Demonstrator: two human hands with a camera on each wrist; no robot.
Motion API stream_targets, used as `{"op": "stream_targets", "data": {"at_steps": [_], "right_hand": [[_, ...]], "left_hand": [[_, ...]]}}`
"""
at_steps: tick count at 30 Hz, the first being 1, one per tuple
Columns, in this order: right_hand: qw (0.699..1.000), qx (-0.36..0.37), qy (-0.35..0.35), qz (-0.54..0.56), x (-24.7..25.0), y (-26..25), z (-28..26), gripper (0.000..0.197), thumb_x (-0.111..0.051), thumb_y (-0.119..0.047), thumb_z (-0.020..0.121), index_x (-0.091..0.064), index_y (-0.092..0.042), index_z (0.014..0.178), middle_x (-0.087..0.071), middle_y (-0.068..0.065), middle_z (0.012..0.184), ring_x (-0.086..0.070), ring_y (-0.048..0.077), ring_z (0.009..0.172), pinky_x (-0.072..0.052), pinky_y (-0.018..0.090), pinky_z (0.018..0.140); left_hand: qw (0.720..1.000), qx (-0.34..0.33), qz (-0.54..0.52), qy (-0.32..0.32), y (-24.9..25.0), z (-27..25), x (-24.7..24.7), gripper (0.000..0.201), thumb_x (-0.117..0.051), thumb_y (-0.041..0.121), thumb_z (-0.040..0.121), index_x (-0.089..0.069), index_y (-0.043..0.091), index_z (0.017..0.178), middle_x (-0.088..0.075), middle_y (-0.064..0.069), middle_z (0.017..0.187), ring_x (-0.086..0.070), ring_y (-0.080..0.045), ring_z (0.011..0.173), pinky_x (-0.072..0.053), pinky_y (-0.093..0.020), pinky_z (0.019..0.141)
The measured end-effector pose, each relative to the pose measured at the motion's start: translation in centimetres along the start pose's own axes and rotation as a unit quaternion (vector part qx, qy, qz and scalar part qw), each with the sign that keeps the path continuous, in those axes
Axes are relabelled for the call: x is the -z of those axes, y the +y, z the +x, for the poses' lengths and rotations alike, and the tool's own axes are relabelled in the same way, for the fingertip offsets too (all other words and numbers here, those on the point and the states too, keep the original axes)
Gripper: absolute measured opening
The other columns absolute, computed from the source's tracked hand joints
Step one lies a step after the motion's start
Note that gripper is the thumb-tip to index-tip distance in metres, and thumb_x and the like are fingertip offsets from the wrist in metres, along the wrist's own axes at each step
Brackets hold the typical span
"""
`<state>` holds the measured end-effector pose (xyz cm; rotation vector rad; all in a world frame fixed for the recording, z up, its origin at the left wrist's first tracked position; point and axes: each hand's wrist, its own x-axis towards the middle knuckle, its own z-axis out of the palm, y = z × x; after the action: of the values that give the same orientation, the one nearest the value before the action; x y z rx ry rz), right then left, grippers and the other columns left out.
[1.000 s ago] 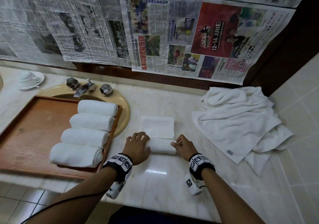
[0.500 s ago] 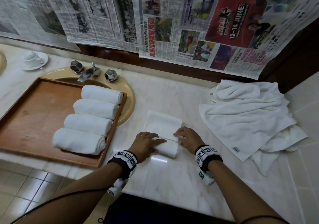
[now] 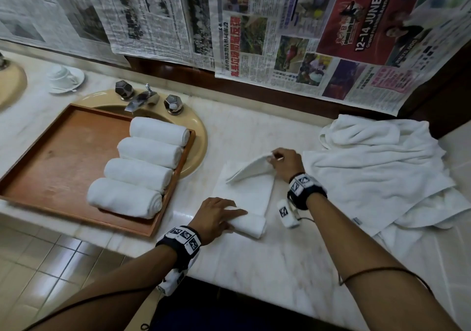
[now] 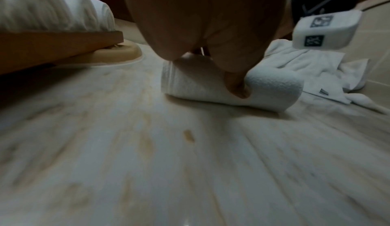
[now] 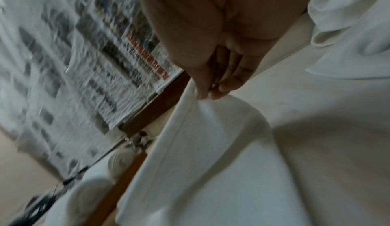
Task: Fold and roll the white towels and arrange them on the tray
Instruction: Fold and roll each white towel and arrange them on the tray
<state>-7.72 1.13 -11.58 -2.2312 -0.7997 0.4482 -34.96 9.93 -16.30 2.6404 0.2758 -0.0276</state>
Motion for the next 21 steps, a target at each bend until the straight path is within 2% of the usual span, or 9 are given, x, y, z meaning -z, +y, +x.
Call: {"op": "stream_targets", "data": {"at_steps": [2, 5, 7, 11, 13, 16, 18, 21], "right_hand": [[0.999, -0.035, 0.037, 0.016, 0.3, -0.5, 1.8, 0.018, -0.074, -0.019, 0.085, -0.074, -0.007, 0.099, -0.073, 0.009, 0.087, -0.068, 0.021, 0.081, -0.047, 0.022, 0.076], [0.994, -0.081, 0.071, 0.032, 0.5, -0.6, 3.2, 0.019, -0.072, -0.017, 0.086, -0.072, -0.004, 0.1, -0.074, 0.014, 0.088, -0.068, 0.022, 0.083, -0.038, 0.011, 0.067], [0.99, -0.099, 0.089, 0.04, 0.7, -0.2, 3.5, 0.019, -0.07, -0.016, 0.088, -0.072, -0.001, 0.101, -0.073, 0.015, 0.091, -0.066, 0.019, 0.082, -0.035, 0.007, 0.064], [0.986, -0.115, 0.104, 0.052, 0.8, 0.9, 3.0, 0.023, -0.067, -0.018, 0.09, -0.066, -0.002, 0.107, -0.072, 0.013, 0.101, -0.067, 0.026, 0.093, -0.042, 0.02, 0.072], [0.99, -0.108, 0.067, 0.064, 0.5, 1.3, 1.9, 0.023, -0.07, -0.019, 0.088, -0.065, -0.005, 0.106, -0.072, 0.01, 0.098, -0.067, 0.022, 0.087, -0.05, 0.026, 0.077], [0.995, -0.067, -0.01, 0.072, -0.1, 1.6, -0.9, 0.012, -0.074, -0.021, 0.085, -0.07, -0.014, 0.094, -0.074, 0.004, 0.091, -0.069, 0.02, 0.082, -0.056, 0.033, 0.082], [0.994, -0.053, -0.069, 0.066, -0.3, 1.3, -3.4, 0.01, -0.077, -0.023, 0.082, -0.071, -0.019, 0.089, -0.074, -0.001, 0.089, -0.068, 0.013, 0.081, -0.054, 0.028, 0.081], [0.984, -0.056, -0.158, 0.065, -0.7, 1.0, -7.4, 0.023, -0.084, -0.03, 0.075, -0.07, -0.021, 0.091, -0.072, -0.006, 0.086, -0.062, 0.005, 0.072, -0.051, 0.023, 0.076]], "left_hand": [[1.0, 0.006, -0.005, 0.005, 0.1, 0.0, 0.0, 0.056, -0.069, 0.038, 0.078, -0.055, 0.047, 0.132, -0.058, 0.007, 0.13, -0.054, -0.022, 0.113, -0.037, -0.037, 0.094], [1.0, 0.012, -0.017, 0.006, 0.3, -0.2, -0.2, 0.056, -0.069, 0.038, 0.078, -0.056, 0.047, 0.131, -0.059, 0.008, 0.128, -0.054, -0.022, 0.112, -0.037, -0.038, 0.095], [1.0, 0.015, -0.019, 0.0, 0.3, -0.2, -0.3, 0.056, -0.069, 0.038, 0.078, -0.056, 0.047, 0.131, -0.059, 0.006, 0.127, -0.054, -0.023, 0.111, -0.038, -0.039, 0.094], [0.999, 0.024, -0.014, -0.018, 0.3, 0.1, 0.2, 0.054, -0.066, 0.04, 0.081, -0.054, 0.048, 0.133, -0.058, 0.006, 0.128, -0.052, -0.021, 0.111, -0.036, -0.036, 0.095], [0.999, 0.032, -0.02, -0.035, 0.2, 0.4, 0.3, 0.053, -0.065, 0.041, 0.083, -0.052, 0.049, 0.134, -0.056, 0.008, 0.129, -0.05, -0.018, 0.112, -0.033, -0.032, 0.095], [0.995, 0.045, -0.04, -0.074, -0.1, 1.3, 0.8, 0.054, -0.068, 0.039, 0.083, -0.052, 0.049, 0.134, -0.057, 0.009, 0.124, -0.05, -0.017, 0.111, -0.036, -0.032, 0.093], [0.99, 0.053, -0.061, -0.117, -0.3, 2.5, 1.4, 0.056, -0.071, 0.036, 0.082, -0.053, 0.047, 0.134, -0.057, 0.007, 0.121, -0.049, -0.015, 0.112, -0.038, -0.032, 0.092], [0.976, 0.068, -0.091, -0.186, -0.8, 4.3, 2.2, 0.055, -0.073, 0.033, 0.082, -0.056, 0.043, 0.133, -0.057, 0.002, 0.119, -0.049, -0.015, 0.112, -0.04, -0.032, 0.095]]}}
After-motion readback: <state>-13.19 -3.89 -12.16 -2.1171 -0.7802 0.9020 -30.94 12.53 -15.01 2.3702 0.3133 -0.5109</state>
